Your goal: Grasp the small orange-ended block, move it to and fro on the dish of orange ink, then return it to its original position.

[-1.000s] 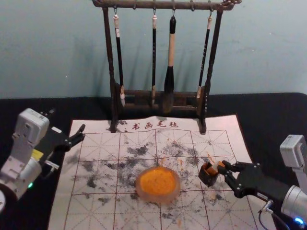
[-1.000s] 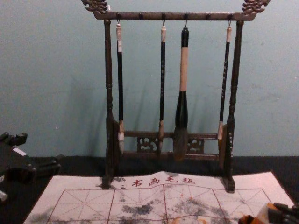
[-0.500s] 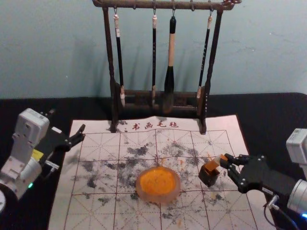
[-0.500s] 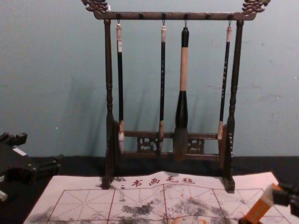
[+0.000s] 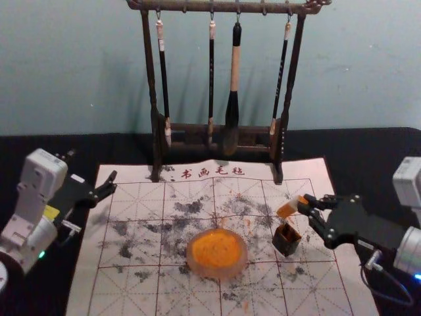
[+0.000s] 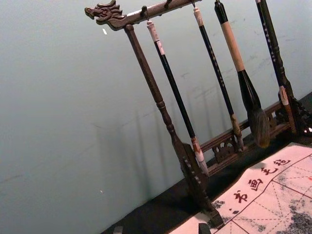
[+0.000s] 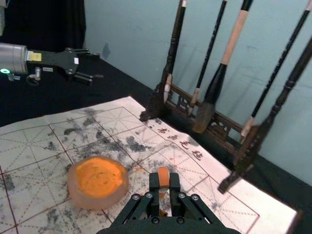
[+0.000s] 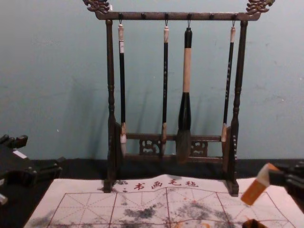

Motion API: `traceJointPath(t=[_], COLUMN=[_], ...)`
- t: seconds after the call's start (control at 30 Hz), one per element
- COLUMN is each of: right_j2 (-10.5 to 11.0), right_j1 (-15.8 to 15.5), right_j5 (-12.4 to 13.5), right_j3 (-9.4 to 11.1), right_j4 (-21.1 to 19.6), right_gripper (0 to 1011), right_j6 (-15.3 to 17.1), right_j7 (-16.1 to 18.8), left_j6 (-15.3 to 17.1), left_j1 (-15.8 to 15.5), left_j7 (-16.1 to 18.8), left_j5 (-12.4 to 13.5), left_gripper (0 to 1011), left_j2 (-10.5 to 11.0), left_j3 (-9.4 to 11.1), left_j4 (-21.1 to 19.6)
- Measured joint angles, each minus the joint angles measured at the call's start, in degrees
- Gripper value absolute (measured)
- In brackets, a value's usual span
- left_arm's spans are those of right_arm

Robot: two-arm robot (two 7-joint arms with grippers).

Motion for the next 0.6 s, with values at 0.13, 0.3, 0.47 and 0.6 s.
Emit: traceJointPath(t=[0.13, 0.3, 0.47, 0.6], right_j2=[-0.50, -1.40, -2.78, -3.83], right_j1=[1.94, 4.29, 7.45, 10.66], right_j5=[0.04, 0.09, 0.17, -0.35], right_j3=[-1.26, -2.93, -5.35, -8.18], right_j4=[1.12, 2.55, 4.52, 6.45], right_gripper=[98, 98, 98, 98], right_j6=[0.06, 0.37, 0.91, 2.90], right_j7=[1.21, 2.28, 3.74, 4.95], left_j6=[0.00, 0.00, 0.00, 0.00], left_j1=[0.00, 0.00, 0.00, 0.00], left_j7=[0.00, 0.00, 0.00, 0.00], left_j5=[0.00, 0.00, 0.00, 0.00], left_gripper=[1002, 1001, 1001, 1001], left_j2=[0.00, 0.00, 0.00, 0.00], left_j3=[0.00, 0.00, 0.00, 0.00], left_j4=[0.00, 0.00, 0.00, 0.00])
